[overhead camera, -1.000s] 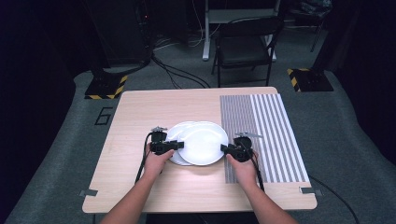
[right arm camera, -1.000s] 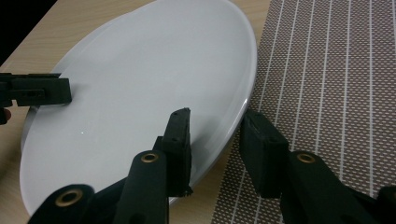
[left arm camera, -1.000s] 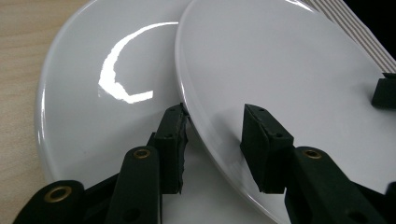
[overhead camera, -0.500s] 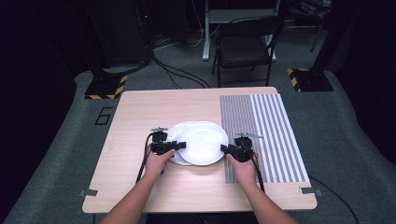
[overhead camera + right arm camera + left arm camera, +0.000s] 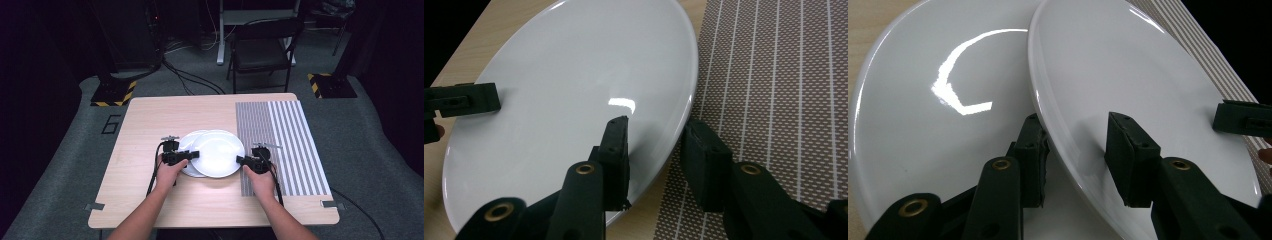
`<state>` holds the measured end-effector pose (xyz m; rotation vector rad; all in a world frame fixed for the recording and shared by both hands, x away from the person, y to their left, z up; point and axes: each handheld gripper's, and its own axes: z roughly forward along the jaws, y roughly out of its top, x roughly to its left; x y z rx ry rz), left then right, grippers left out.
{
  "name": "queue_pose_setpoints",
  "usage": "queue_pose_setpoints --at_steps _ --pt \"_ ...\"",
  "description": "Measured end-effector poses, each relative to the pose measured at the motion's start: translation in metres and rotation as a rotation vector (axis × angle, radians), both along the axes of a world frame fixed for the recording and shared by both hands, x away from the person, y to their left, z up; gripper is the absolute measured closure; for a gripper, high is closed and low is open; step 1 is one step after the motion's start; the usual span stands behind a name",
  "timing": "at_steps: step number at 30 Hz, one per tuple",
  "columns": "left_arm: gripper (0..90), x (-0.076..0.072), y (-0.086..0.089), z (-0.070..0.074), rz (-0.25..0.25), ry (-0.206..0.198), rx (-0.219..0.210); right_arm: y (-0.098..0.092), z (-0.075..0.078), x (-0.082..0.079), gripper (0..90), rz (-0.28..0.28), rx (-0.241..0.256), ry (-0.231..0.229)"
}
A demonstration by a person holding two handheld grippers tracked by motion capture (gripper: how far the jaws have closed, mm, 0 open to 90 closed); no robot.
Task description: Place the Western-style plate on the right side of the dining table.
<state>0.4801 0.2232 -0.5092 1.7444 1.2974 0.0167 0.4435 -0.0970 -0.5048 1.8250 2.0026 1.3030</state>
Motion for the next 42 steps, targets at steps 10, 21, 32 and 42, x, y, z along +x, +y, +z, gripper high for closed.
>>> queue_pose_setpoints --at_steps 10,21,32,42 --pt "61.9 -0.002 -0.003 0.006 0.013 -0.014 0.004 0.000 0.005 -0.002 65.7 -0.010 -0.002 0.010" --pt "61.3 -0.001 -0.010 0.011 0.025 -0.015 0.009 -0.009 0.017 -0.004 71.0 -0.012 0.026 0.010" --pt "60.7 -0.002 -0.018 0.017 0.028 -0.013 0.036 -0.022 0.016 -0.003 74.5 -0.023 0.118 0.060" --pt "60.5 0.000 -0.028 0.022 0.017 -0.020 0.053 -0.035 0.017 -0.001 77.4 -0.050 0.178 0.089"
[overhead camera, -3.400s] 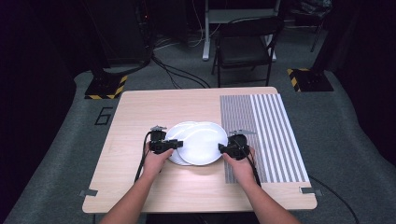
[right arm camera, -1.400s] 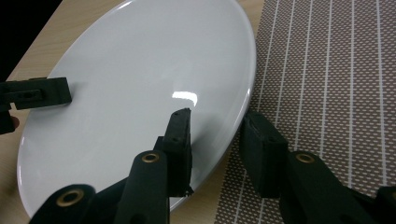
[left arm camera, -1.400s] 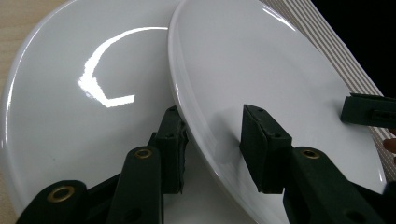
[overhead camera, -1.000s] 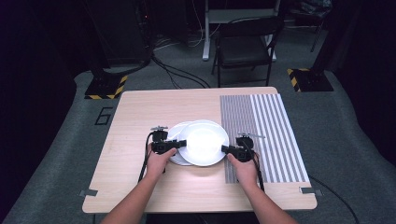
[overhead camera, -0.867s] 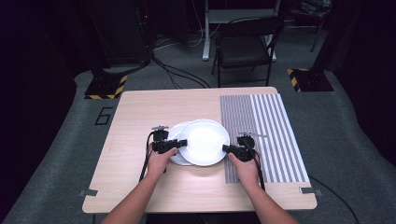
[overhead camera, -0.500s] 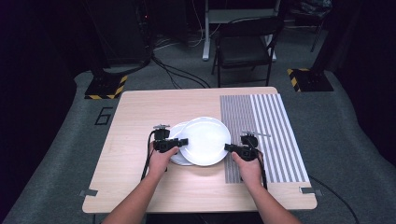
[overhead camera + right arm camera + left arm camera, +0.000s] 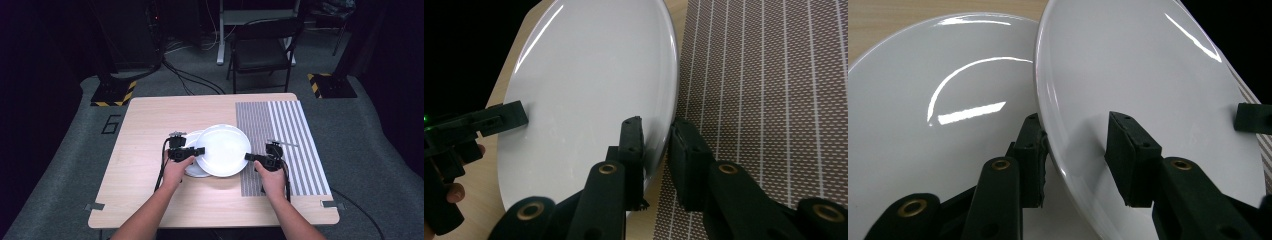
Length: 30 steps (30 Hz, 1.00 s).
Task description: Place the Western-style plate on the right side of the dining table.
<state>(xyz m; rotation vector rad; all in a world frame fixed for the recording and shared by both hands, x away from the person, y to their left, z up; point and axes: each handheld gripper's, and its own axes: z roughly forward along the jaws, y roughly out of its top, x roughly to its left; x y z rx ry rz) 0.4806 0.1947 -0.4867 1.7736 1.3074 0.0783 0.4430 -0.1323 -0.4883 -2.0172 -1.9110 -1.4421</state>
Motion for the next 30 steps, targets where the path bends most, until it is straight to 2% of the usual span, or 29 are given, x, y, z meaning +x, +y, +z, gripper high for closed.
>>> queue_pose_setpoints --at_steps 10,30 --pt "60.3 0.001 -0.010 0.000 -0.011 0.000 -0.004 -0.012 0.004 -0.002 80.7 -0.040 0.039 -0.004" --pt "59.9 0.005 -0.024 0.012 -0.021 -0.015 -0.002 -0.027 0.009 -0.004 80.6 -0.059 0.079 -0.013"
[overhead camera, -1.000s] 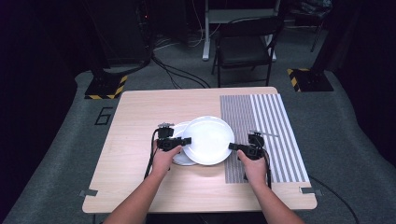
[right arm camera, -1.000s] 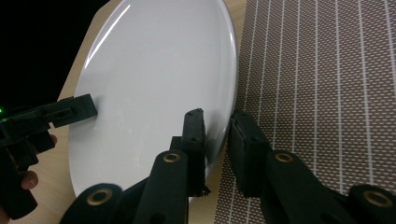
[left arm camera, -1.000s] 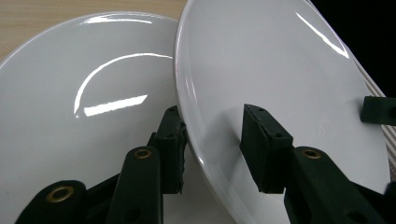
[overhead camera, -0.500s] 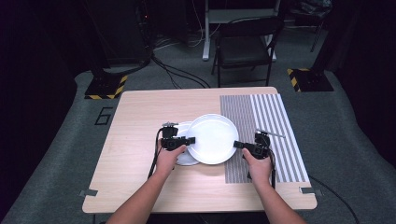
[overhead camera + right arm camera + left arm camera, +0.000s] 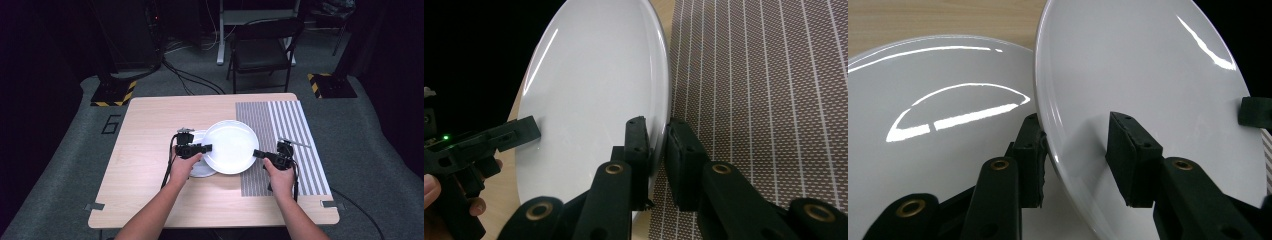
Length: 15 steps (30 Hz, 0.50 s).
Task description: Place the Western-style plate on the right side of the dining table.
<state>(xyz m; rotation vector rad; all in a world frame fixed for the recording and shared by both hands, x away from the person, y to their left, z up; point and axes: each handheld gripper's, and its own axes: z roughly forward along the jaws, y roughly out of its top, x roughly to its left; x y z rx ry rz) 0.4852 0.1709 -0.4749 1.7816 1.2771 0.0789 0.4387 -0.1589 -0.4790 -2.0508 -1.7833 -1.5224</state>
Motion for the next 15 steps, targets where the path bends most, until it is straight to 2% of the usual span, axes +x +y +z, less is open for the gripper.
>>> queue_pose_setpoints --at_steps 15 --pt "59.7 0.004 -0.014 0.006 -0.012 -0.002 0.015 -0.012 0.003 -0.001 80.7 -0.025 0.016 -0.003"
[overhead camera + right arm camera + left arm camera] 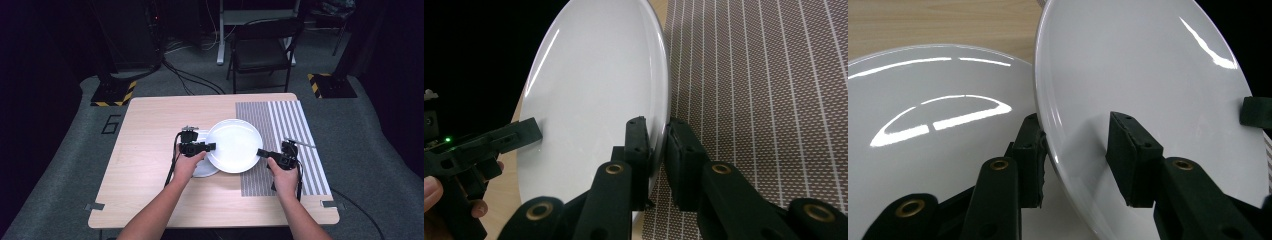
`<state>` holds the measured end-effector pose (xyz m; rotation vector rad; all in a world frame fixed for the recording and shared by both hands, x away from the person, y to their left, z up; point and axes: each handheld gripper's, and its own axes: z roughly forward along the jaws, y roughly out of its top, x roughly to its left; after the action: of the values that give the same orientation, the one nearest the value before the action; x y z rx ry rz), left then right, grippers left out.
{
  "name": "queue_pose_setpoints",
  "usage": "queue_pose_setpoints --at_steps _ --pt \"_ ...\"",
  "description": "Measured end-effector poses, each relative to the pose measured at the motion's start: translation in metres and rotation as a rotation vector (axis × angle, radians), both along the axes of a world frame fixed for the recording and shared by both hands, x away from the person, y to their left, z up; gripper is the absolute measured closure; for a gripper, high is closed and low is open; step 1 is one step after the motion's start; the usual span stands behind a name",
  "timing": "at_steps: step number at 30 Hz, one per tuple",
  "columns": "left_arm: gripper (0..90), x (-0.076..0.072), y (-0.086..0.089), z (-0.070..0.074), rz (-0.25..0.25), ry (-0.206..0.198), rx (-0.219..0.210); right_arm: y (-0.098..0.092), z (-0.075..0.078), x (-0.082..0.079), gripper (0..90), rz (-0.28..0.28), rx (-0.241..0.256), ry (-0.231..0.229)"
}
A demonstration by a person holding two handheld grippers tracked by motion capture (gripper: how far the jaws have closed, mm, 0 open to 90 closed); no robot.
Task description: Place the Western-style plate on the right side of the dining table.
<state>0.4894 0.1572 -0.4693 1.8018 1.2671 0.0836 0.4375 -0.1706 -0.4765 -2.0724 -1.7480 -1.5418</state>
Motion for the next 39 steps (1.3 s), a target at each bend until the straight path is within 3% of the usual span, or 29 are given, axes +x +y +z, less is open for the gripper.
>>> queue_pose_setpoints --at_steps 25,39 --pt "59.2 0.008 -0.018 0.008 -0.018 -0.012 0.002 -0.013 0.006 -0.004 80.3 -0.037 0.014 -0.011" --pt "59.2 0.013 -0.036 0.013 -0.041 -0.020 -0.001 -0.028 0.009 -0.012 80.4 -0.077 0.022 -0.026"
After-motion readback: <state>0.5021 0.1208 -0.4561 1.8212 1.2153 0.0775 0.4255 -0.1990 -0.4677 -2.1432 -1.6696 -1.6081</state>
